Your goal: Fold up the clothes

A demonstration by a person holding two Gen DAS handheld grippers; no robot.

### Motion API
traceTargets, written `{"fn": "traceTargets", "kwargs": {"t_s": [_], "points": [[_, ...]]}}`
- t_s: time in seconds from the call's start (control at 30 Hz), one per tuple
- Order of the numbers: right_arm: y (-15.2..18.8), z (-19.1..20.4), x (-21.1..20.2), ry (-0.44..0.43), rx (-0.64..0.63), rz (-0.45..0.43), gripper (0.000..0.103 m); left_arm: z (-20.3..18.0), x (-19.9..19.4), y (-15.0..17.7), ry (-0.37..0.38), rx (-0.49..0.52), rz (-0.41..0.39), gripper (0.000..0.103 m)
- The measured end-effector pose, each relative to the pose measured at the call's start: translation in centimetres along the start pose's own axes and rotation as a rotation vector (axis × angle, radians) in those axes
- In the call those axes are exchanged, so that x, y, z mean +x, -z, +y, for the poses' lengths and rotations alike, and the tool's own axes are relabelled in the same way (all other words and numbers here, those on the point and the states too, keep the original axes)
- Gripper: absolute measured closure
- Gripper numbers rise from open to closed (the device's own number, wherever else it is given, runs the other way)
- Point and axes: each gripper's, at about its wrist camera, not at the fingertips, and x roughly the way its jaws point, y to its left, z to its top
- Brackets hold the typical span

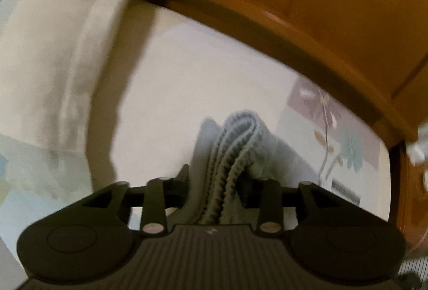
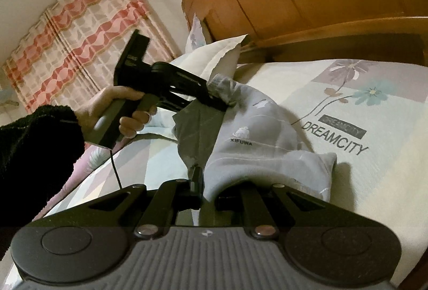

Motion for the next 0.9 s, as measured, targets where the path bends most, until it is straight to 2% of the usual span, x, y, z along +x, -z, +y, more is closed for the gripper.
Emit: {"fn": "traceTargets", "kwargs": {"t_s": [0.07, 0.13, 0.2, 0.23, 0.27, 0.3, 0.4, 0.5, 0.63, 0.73, 0.83, 0.9], "points": [[0.1, -0.1, -0.1, 0.002, 0.015, 0.000, 0.091, 0.7, -1.1, -0.2, -0.018, -0.059, -0.060, 0.052], [0.1, -0.4, -0.1, -0.005, 0.034, 0.008, 0.082, 1.0, -2.2, 0.1, -0.030, -0.092, -0.100, 0.050], [0.2, -0.6, -0.2, -0.017, 0.056, 0.016, 0.064, 0.8, -3.2, 0.9, -0.016, -0.090, -0.120, 0.045], [0.2, -0.8, -0.4, -0.025, 0.069, 0.019, 0.059, 0.5, -3.7, 1.5, -0.002, -0.078, -0.123, 0.044], [0.3, -0.7, -0.9, -0.029, 0.075, 0.023, 0.047, 0.2, -4.1, 2.1, 0.012, -0.062, -0.124, 0.044], [0.4, -0.7, -1.5, -0.028, 0.069, 0.031, 0.038, -0.3, -4.4, 3.0, 0.018, -0.037, -0.118, 0.042], [0.5, -0.4, -3.8, 0.005, 0.013, 0.049, 0.030, -1.6, -5.1, 6.0, 0.012, 0.044, -0.075, 0.039], [0.7, -0.5, -6.0, 0.075, -0.062, 0.070, 0.026, -3.3, -5.2, 9.2, -0.012, 0.127, -0.011, 0.039], [1.2, 0.5, -6.6, 0.312, -0.324, 0.108, 0.016, -5.5, -5.8, 14.3, -0.006, 0.218, 0.034, 0.039], [2.4, 1.4, -4.7, 0.453, -0.591, 0.129, 0.006, -7.0, -6.4, 17.6, 0.003, 0.265, 0.043, 0.038], [3.5, 2.0, -2.2, 0.499, -0.779, 0.139, 0.003, -8.2, -7.1, 19.5, 0.009, 0.309, 0.068, 0.038], [3.9, 2.0, -0.5, 0.497, -0.824, 0.138, 0.003, -8.9, -7.5, 19.9, -0.002, 0.344, 0.073, 0.038]]}}
